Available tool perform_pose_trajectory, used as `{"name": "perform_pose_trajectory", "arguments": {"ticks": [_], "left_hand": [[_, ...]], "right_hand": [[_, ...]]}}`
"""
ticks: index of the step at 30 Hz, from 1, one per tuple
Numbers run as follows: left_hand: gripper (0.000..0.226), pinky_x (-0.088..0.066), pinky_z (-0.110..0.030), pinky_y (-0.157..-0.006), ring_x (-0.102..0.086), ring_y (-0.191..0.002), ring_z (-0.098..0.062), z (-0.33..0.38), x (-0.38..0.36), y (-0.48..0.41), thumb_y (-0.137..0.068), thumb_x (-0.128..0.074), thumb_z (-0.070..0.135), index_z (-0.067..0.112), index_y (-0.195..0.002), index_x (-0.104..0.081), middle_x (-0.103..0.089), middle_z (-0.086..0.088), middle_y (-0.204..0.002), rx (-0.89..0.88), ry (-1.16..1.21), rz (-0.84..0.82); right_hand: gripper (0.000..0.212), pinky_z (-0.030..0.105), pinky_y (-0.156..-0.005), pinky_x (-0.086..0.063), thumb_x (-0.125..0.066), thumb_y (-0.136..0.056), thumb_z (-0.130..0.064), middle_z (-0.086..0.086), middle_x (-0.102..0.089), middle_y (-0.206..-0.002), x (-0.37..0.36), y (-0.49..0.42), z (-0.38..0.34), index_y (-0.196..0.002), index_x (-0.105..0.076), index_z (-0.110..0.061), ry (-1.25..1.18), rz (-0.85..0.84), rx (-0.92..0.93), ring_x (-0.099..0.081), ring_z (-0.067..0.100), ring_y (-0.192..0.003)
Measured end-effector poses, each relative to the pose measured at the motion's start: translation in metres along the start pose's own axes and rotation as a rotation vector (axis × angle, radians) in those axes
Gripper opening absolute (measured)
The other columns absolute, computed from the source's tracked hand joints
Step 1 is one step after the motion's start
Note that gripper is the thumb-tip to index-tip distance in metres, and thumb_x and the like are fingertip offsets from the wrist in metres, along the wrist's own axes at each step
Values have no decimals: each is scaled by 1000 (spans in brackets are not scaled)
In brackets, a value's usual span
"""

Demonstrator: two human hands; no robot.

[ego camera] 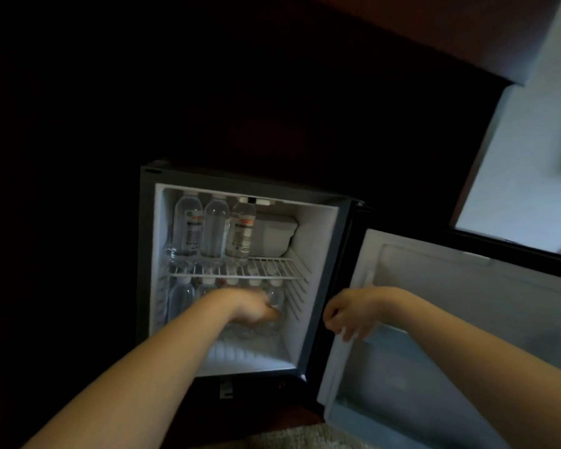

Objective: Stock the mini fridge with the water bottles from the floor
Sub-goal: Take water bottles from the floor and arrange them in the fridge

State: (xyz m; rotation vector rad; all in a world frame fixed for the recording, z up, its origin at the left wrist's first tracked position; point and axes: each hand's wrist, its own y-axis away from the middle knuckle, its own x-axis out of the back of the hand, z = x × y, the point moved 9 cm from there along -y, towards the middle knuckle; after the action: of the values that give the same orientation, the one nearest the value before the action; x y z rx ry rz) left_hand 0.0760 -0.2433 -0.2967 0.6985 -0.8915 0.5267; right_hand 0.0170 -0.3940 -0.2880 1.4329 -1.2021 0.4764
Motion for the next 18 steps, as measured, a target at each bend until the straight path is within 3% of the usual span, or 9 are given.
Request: {"name": "perform_pose_trajectory", "arguments": {"ticks": [3,8,13,18], "left_hand": [[39,-41,-27,-75,-54,-85,-19,32,-17,8,-98,-38,31,0,-113,-57,-58,-18,-111,-53,-16,-13],[47,-44,-41,-103,-55,-117,-29,89,-47,20,-97,-39,38,4,-127,-52,-54,-15,-130,-132,-30,-72],[48,-42,-41,-100,-54,-118,-31,170,-80,33,-99,-36,38,4,-128,-51,-53,-16,-131,-240,-144,-127],[47,-42,-39,-102,-54,-117,-29,247,-122,41,-99,-35,39,7,-129,-50,-53,-14,-131,-323,-267,-174]], "right_hand": [[35,21,-68,-50,-48,-96,-27,4,-57,-107,1,26,23,-127,-52,-10,38,27,-23,-60,15,-92],[35,28,-78,-52,-49,-96,-26,8,-61,-115,-5,70,63,-128,-52,-11,37,48,-20,-61,15,-92],[37,17,-63,-47,-52,-95,-28,0,-58,-105,-19,117,109,-129,-51,-14,-2,60,-10,-59,4,-75],[37,18,-63,-46,-55,-94,-26,2,-57,-102,-34,159,163,-128,-51,-13,-15,60,-62,-56,3,-71]]}}
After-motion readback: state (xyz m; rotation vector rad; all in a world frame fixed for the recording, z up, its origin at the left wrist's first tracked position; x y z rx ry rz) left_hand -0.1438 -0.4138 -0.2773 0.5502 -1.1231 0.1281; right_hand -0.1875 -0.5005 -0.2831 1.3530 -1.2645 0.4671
